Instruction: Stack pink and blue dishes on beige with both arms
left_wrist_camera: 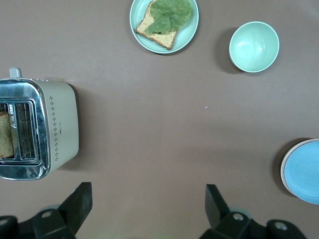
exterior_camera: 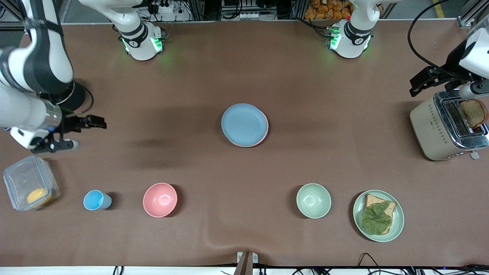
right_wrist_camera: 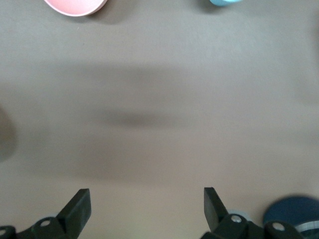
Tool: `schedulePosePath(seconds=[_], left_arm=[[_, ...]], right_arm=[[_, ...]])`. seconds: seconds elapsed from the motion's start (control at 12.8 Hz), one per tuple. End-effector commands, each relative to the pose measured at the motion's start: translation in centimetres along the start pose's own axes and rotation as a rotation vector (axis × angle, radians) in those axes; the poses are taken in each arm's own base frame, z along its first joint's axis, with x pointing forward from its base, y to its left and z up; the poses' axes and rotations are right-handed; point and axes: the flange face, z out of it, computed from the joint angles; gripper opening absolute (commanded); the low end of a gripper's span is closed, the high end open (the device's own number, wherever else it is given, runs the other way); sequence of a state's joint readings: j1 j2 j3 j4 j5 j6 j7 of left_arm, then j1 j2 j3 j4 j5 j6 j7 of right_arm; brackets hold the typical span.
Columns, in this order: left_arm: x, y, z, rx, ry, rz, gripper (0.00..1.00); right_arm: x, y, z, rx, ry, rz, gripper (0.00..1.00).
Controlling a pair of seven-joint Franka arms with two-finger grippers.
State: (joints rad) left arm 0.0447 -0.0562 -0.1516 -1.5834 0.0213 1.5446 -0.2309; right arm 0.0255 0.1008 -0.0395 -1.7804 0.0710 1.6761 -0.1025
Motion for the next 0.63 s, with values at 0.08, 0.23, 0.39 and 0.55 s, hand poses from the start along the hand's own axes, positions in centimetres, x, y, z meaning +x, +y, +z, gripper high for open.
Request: schedulePosePath(seconds=[0.08, 0.23, 0.39, 0.55], left_arm=[[-0.7, -0.1, -0.7, -0.021, -0.001, 0.026, 1.00], [-0.7, -0.1, -0.7, -0.021, 0.001, 0.060, 1.00], [-0.7, 0.1, -0.7, -0.023, 0.001, 0.069, 1.00], [-0.7, 0.2, -0.7, -0.022, 0.000, 0.071, 1.00]], right_arm=[[-4.7, -0.4, -4.7, -0.051, 0.063, 0.037, 1.00], [-5.3, -0.2, -6.6, -0.062, 0.076, 0.028, 1.00], [-5.5, -0.3, -7.7, -0.064, 0.082, 0.002, 1.00], [-5.6, -0.1, -8.1, -0.065, 0.085, -0.035, 1.00]])
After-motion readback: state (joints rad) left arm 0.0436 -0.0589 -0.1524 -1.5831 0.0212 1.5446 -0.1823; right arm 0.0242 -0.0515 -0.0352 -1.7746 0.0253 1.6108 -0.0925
